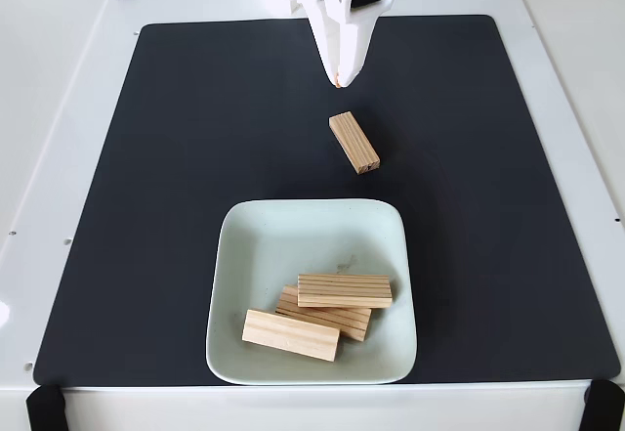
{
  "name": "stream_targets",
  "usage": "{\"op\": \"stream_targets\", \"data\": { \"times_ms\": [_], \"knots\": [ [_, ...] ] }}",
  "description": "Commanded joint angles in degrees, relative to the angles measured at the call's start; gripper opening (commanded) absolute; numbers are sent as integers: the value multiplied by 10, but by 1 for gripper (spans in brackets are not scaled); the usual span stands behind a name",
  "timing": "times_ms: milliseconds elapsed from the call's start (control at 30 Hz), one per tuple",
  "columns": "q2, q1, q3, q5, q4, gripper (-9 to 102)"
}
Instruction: Pick up the wooden block and place them on the plate.
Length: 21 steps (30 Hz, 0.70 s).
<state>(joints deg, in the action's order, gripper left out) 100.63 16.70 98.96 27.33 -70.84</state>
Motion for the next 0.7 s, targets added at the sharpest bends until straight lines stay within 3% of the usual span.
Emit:
{"op": "stream_targets", "data": {
  "times_ms": [0, 200, 433, 667],
  "knots": [
    [40, -1, 24, -12, 5, 0],
    [52, 4, 29, -133, 20, 0],
    [42, 7, 18, -502, 163, 0],
    [42, 15, 41, -646, 146, 0]
  ]
}}
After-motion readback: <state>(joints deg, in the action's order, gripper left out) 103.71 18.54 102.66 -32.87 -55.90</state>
